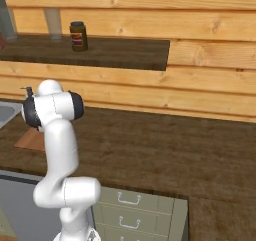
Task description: Pick up the sponge from the counter and clean the cutting board by briefly scrubbing or pressing down on the cutting board. Once finished, release the sponge.
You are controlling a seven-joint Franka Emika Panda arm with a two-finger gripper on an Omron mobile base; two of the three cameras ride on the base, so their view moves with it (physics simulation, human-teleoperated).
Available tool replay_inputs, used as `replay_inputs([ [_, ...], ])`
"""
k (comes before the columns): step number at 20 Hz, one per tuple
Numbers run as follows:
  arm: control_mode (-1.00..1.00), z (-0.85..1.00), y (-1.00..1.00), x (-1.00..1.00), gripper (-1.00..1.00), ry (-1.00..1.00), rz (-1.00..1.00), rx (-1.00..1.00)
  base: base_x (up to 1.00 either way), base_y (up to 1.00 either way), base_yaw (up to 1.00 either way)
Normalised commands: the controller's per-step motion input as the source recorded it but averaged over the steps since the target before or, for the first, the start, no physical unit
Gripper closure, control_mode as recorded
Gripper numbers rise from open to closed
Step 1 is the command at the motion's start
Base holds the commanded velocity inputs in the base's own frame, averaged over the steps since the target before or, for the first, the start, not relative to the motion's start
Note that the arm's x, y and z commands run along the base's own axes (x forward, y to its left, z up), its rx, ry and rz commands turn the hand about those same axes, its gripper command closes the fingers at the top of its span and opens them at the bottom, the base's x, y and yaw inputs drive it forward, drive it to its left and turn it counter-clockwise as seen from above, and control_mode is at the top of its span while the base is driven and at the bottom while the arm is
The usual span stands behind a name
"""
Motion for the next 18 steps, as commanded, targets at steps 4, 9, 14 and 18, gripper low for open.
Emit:
replay_inputs([
  [4,-1.00,-0.38,0.01,-0.56,1.00,0.24,0.12,0.02,0.00,0.00,0.00],
  [9,-1.00,-0.66,0.14,-0.95,1.00,-0.17,0.05,-0.02,0.00,0.00,0.00],
  [14,-1.00,-0.86,0.14,-0.95,1.00,-0.41,0.00,-0.04,0.00,0.00,0.00],
  [18,-1.00,-0.57,0.02,-0.65,1.00,0.09,0.00,0.05,0.00,0.00,0.00],
])
